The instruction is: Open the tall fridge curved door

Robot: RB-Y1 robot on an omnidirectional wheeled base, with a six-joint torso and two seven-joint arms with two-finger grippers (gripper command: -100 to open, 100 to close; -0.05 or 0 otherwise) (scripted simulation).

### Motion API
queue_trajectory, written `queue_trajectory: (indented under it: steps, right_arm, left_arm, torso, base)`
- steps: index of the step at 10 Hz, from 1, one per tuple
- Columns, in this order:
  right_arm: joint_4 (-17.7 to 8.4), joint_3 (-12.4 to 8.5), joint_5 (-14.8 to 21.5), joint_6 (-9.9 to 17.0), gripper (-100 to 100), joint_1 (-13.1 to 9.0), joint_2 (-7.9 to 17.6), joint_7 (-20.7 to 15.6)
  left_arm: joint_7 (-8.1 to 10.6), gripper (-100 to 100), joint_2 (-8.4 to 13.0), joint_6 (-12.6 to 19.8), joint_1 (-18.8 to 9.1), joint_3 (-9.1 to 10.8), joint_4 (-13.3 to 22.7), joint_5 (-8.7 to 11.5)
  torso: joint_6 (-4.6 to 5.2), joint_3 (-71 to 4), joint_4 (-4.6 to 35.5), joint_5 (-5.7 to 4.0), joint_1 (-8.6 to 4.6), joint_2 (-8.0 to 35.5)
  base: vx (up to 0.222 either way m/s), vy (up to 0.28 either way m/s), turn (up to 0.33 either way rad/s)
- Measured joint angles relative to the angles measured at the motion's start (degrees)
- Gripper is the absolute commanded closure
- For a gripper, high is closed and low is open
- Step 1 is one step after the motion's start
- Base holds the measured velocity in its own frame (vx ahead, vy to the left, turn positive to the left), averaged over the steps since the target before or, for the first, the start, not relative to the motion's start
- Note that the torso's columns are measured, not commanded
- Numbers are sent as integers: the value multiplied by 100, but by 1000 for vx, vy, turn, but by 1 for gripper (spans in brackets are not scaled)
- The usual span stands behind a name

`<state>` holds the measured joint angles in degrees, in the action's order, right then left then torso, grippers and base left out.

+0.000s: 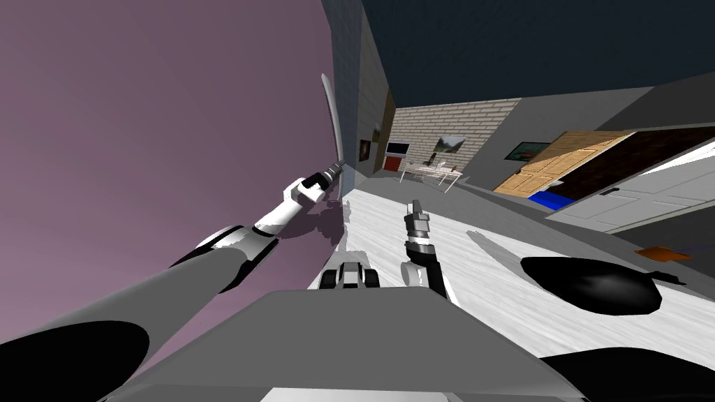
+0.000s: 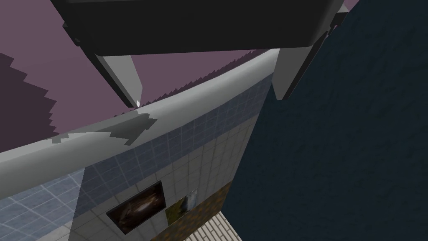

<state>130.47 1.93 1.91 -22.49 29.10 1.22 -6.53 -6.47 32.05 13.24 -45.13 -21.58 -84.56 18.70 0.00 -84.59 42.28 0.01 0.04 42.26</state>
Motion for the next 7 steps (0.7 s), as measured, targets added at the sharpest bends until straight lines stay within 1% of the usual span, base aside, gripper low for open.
queue_trajectory:
  steps: [2, 3, 5, 6, 7]
  right_arm:
    - [0, 0, 0, 0, 0, 0, 0, 0]
    - [0, 0, 0, 0, 0, 0, 0, 0]
    - [0, 0, 0, 0, 0, 0, 0, 0]
    - [0, 0, 0, 0, 0, 0, 0, 0]
    - [0, 0, 0, 0, 0, 0, 0, 0]
  left_arm:
    - [16, -100, 135, 206, -325, -67, 211, 60]
    - [15, -100, 185, 366, -475, -92, 329, 50]
    - [28, -100, 329, 557, -745, -155, 487, 122]
    - [31, -100, 395, 669, -952, -210, 663, 159]
    - [38, -100, 441, 796, -1083, -245, 763, 157]
  torso:
    - [0, 2, 1, -1, -4, 3]
    - [1, 2, 1, -1, -6, 3]
    - [0, 3, 2, -1, -5, 5]
    - [1, 1, 1, -2, -5, 2]
    - [0, -4, 3, -1, -2, -5]
  base:
    - [18, 23, -97]
    - [14, 19, -65]
    - [16, 19, -114]
    - [18, 24, -99]
    - [0, 20, -75]
